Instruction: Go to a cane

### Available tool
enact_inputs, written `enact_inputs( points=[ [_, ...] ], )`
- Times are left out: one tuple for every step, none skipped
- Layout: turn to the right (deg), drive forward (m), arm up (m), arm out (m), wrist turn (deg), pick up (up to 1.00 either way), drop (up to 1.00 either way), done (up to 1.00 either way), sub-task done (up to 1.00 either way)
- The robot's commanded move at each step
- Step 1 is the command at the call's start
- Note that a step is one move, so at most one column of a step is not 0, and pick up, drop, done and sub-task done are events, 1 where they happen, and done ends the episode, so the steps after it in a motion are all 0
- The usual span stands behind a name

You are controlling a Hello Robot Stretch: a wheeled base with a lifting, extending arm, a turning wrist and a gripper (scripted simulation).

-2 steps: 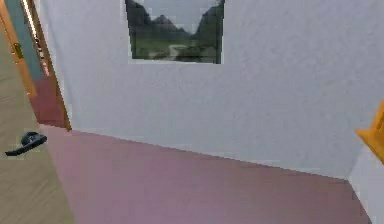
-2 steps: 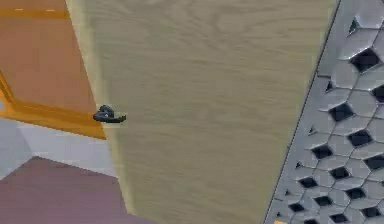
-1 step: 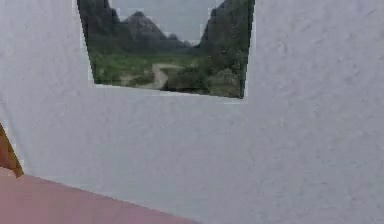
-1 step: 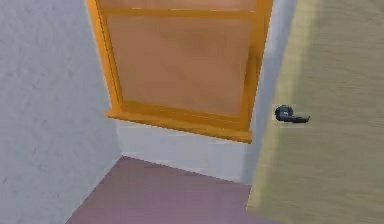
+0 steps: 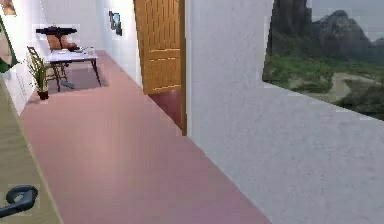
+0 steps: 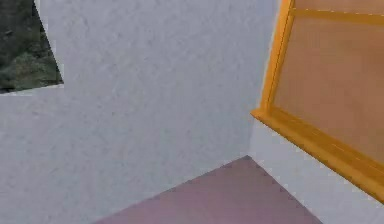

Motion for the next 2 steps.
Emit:
enact_inputs(
  points=[
    [0.0,1.00,0.00,0.00,0.0,0.00,0.00,0.00,0.00],
    [-27.0,0.00,0.00,0.00,0.0,0.00,0.00,0.00,0.00]
  ],
)
